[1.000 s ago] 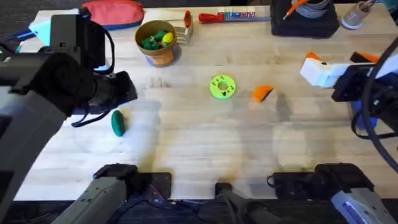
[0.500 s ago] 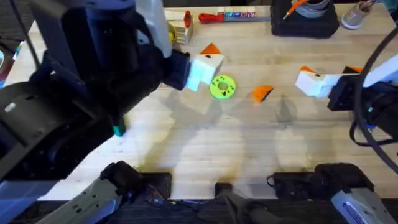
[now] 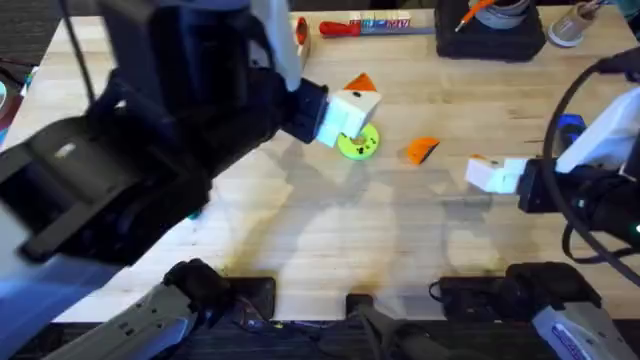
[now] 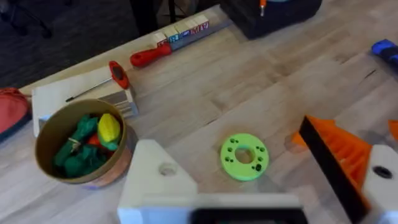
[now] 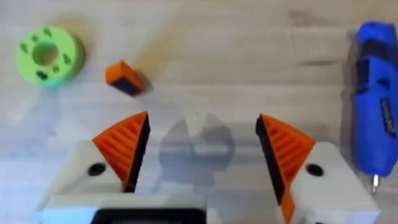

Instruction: Pick up the gripper from the table and insert it into the empty holder that is missing its gripper. Then pick up a screw, insert it into the mounting hole, and use the screwdriver to tighten it. Finally, clean up the table by picking up the vegetable and placing it into the bucket.

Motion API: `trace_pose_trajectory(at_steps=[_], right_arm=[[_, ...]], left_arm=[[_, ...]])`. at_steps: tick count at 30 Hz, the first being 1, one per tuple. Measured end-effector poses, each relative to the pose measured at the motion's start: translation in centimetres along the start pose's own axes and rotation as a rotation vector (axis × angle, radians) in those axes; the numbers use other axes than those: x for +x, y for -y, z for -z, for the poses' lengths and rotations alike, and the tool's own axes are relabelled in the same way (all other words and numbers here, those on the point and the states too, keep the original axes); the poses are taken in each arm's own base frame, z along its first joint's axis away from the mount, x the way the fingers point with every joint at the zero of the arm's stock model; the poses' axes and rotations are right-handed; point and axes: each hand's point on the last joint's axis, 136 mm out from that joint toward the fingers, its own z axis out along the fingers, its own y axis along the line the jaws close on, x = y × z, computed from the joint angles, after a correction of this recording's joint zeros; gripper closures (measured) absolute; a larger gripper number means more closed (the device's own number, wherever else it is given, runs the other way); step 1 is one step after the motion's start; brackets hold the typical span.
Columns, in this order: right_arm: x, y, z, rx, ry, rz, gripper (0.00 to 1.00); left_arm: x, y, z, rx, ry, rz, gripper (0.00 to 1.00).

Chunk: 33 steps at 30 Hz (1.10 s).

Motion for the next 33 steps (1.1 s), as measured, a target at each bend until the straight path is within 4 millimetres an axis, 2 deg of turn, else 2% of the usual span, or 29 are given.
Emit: trace_pose_trajectory(at_steps=[5,9,18,24,29,31,33], right_arm=[[3.5,0.1,0.3,0.004,-0.143,0.001,0.009],[6.1,0.2,0.8,0.006,-0.252,0.002,0.009],[6.1,0.2,0.8,0.006,-0.250,0.002,0.009],[6.1,0.2,0.8,0.006,-0.250,0.002,0.010],[6.1,0.2,0.8,0.006,-0.250,0.002,0.008],[6.1,0.2,0.8,0.006,-0.250,0.002,0.010],[6.1,0.2,0.8,0.006,-0.250,0.002,0.010]], left_arm=[[-1.2,1.3,-2.6,0.065,0.098,-0.074,0.014],[-0.3,2.3,-2.5,0.115,0.218,-0.143,0.014],[4.7,2.8,1.5,0.154,0.349,-0.190,0.014],[6.4,2.7,3.9,0.146,0.455,-0.196,0.013],[8.7,2.7,4.3,0.147,0.506,-0.200,0.013],[10.2,2.9,4.0,0.166,0.468,-0.204,0.013],[10.8,3.2,4.2,0.186,0.455,-0.208,0.013]])
